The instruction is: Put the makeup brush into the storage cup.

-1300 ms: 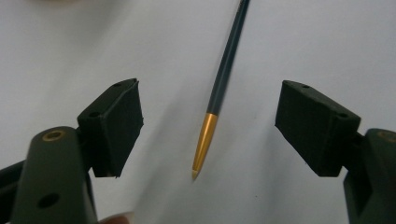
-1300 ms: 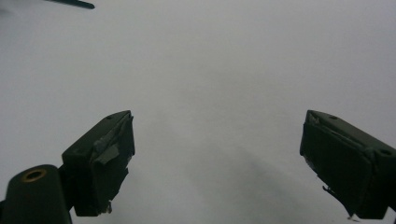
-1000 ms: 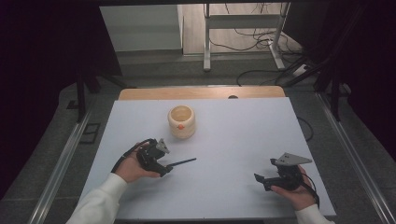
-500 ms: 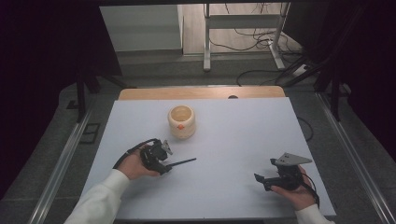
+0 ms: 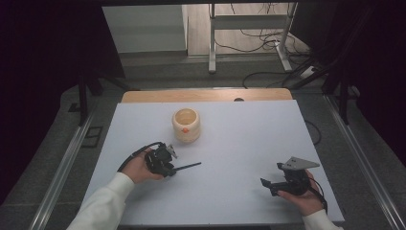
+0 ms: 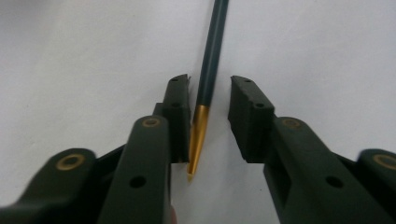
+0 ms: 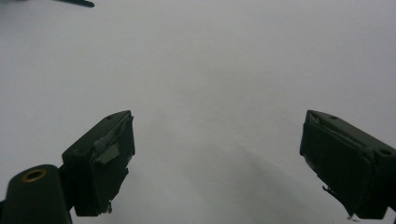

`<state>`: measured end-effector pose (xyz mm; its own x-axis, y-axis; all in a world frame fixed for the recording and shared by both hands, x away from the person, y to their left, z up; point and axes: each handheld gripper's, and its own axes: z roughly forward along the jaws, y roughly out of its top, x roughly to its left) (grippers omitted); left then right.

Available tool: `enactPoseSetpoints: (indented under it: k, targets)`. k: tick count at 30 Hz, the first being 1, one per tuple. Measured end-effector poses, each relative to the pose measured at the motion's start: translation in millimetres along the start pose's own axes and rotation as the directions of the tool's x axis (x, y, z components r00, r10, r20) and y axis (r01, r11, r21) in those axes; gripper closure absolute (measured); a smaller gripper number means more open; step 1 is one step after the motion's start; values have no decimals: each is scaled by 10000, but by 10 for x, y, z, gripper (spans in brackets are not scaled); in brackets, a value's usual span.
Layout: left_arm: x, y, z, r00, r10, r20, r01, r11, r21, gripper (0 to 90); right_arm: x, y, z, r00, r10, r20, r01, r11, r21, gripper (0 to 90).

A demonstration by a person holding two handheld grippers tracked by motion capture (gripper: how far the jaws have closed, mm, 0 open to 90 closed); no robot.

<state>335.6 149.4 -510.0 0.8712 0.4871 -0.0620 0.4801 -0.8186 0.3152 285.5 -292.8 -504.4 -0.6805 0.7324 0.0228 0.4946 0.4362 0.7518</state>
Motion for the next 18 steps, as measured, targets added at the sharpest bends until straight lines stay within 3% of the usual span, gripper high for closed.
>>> enactPoseSetpoints:
  k: [3, 6, 10, 18]
  targets:
    - [17, 8, 3, 9999, -98, 113, 98, 10000, 13, 783, 1, 0, 1, 10000, 6, -1, -6, 10000, -25, 110]
    - [-3, 40, 5, 10000, 48, 73, -50, 9998, 200, 839, 0, 0, 1, 10000, 2, -2, -2, 10000, -31, 110]
    - [-24, 75, 7, 9999, 131, -64, -128, 9990, 427, 840, 1, 1, -1, 10000, -6, -11, 6, 10000, -42, 111]
    - [-26, 71, 4, 9998, 160, -84, -156, 9991, 385, 842, 0, 4, -10, 10000, -1, -15, 0, 10000, -84, 111]
